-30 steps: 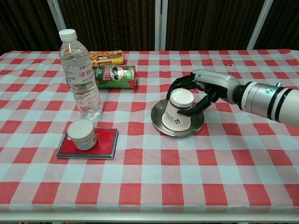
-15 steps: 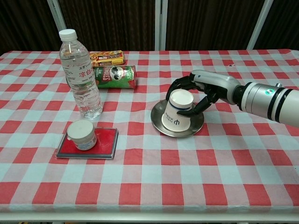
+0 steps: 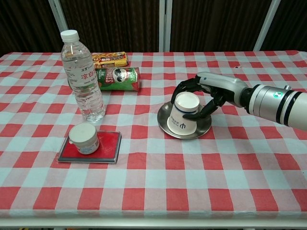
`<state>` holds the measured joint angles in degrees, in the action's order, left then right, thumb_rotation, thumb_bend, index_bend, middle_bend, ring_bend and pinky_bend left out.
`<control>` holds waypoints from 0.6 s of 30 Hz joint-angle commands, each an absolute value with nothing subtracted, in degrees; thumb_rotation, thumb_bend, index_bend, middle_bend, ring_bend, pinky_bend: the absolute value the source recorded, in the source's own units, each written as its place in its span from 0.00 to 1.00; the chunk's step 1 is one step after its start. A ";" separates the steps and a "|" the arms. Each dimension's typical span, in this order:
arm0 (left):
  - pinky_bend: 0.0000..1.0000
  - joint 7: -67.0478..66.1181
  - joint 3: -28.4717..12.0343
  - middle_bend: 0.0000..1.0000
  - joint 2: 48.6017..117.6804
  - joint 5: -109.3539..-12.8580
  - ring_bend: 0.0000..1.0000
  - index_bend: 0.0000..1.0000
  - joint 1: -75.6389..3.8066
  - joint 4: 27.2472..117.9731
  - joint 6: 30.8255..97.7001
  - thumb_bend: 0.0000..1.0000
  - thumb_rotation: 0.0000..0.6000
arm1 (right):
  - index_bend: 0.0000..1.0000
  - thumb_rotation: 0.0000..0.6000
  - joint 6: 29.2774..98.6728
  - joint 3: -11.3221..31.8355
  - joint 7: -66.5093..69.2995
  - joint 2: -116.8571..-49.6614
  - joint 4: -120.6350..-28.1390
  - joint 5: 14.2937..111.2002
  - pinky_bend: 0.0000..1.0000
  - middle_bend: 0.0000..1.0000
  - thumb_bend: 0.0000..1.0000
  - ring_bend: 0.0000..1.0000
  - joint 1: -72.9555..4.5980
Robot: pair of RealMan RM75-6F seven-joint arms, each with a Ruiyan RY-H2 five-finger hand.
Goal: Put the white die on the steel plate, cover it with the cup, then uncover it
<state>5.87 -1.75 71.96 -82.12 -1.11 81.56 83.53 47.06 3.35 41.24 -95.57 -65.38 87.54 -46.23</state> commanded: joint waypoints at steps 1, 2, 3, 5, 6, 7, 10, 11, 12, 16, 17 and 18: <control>0.08 5.91 -1.79 0.19 72.02 -82.13 0.10 0.20 -1.02 81.51 83.73 0.07 1.00 | 0.45 1.00 46.15 4.53 39.66 -96.19 -62.98 85.03 0.06 0.29 0.28 0.04 -46.50; 0.08 6.04 -1.75 0.19 72.06 -82.04 0.10 0.20 -0.94 81.49 83.71 0.07 1.00 | 0.45 1.00 45.49 5.40 39.17 -96.91 -61.63 83.63 0.06 0.28 0.28 0.04 -46.65; 0.08 6.13 -1.71 0.19 72.06 -81.97 0.10 0.20 -0.89 81.48 83.67 0.07 1.00 | 0.45 1.00 45.10 5.92 38.88 -97.36 -60.78 82.84 0.06 0.28 0.28 0.04 -46.76; 0.08 6.01 -1.63 0.19 72.08 -81.78 0.10 0.20 -0.77 81.35 83.55 0.07 1.00 | 0.45 1.00 45.00 6.56 38.70 -97.87 -60.03 82.13 0.06 0.28 0.28 0.04 -46.85; 0.08 6.05 -1.61 0.19 72.09 -81.71 0.10 0.20 -0.73 81.35 83.51 0.07 1.00 | 0.45 1.00 45.18 6.53 38.89 -97.82 -60.32 82.29 0.06 0.28 0.28 0.04 -46.81; 0.08 6.12 -1.60 0.19 72.09 -81.66 0.10 0.20 -0.71 81.35 83.46 0.07 1.00 | 0.45 1.00 45.37 6.34 39.22 -97.60 -60.93 82.65 0.06 0.28 0.28 0.04 -46.75; 0.08 6.10 -1.63 0.19 72.10 -81.78 0.10 0.20 -0.74 81.24 83.52 0.07 1.00 | 0.45 1.00 46.35 5.26 41.08 -95.93 -64.29 84.80 0.06 0.28 0.28 0.04 -46.58; 0.08 6.16 -1.65 0.19 72.07 -81.94 0.10 0.20 -0.75 81.24 83.65 0.07 1.00 | 0.45 1.00 47.14 4.97 41.60 -95.09 -65.49 85.67 0.06 0.28 0.28 0.04 -46.46; 0.08 6.17 -1.70 0.19 72.05 -82.02 0.10 0.20 -0.75 81.23 83.79 0.07 1.00 | 0.44 1.00 48.03 4.94 41.52 -94.57 -66.07 86.12 0.06 0.28 0.28 0.04 -46.25; 0.08 6.47 -1.74 0.19 72.03 -82.18 0.10 0.20 -0.49 81.21 84.36 0.07 1.00 | 0.44 1.00 51.31 6.40 40.25 -92.59 -66.86 84.76 0.06 0.28 0.28 0.04 -44.65; 0.08 6.57 -1.68 0.19 72.05 -82.22 0.10 0.20 -0.43 81.22 84.41 0.07 1.00 | 0.44 1.00 51.65 7.02 39.96 -91.91 -66.85 83.58 0.06 0.28 0.28 0.04 -44.08; 0.08 6.60 -1.62 0.19 72.06 -82.27 0.10 0.20 -0.38 81.20 84.43 0.07 1.00 | 0.44 1.00 51.77 7.40 39.68 -91.37 -66.78 82.69 0.06 0.28 0.28 0.04 -43.65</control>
